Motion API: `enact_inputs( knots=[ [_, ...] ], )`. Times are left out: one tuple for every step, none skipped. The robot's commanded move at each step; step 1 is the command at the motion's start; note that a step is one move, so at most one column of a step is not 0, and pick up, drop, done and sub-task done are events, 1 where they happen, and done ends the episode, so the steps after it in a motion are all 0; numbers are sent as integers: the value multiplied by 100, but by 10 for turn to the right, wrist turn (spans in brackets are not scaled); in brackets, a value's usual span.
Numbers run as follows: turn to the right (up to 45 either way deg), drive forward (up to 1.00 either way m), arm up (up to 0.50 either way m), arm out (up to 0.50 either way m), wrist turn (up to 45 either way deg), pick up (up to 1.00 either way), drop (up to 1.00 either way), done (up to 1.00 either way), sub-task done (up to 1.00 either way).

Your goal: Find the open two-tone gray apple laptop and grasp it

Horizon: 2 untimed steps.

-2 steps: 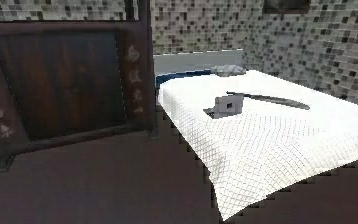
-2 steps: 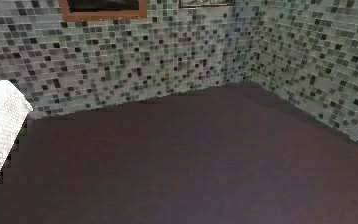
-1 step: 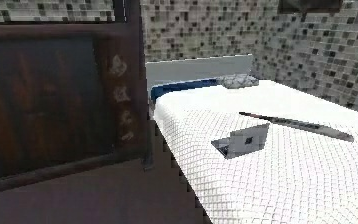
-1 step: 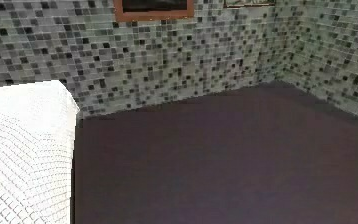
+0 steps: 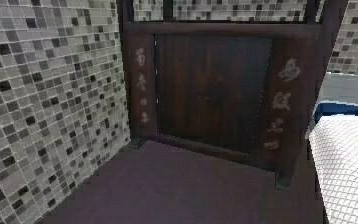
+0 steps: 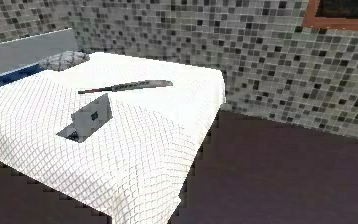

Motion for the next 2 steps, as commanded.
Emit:
enact_inputs(
  knots=[
    [-240, 0, 0, 0, 0, 0, 0, 0, 0],
    [450, 0, 0, 0, 0, 0, 0, 0, 0]
  ],
)
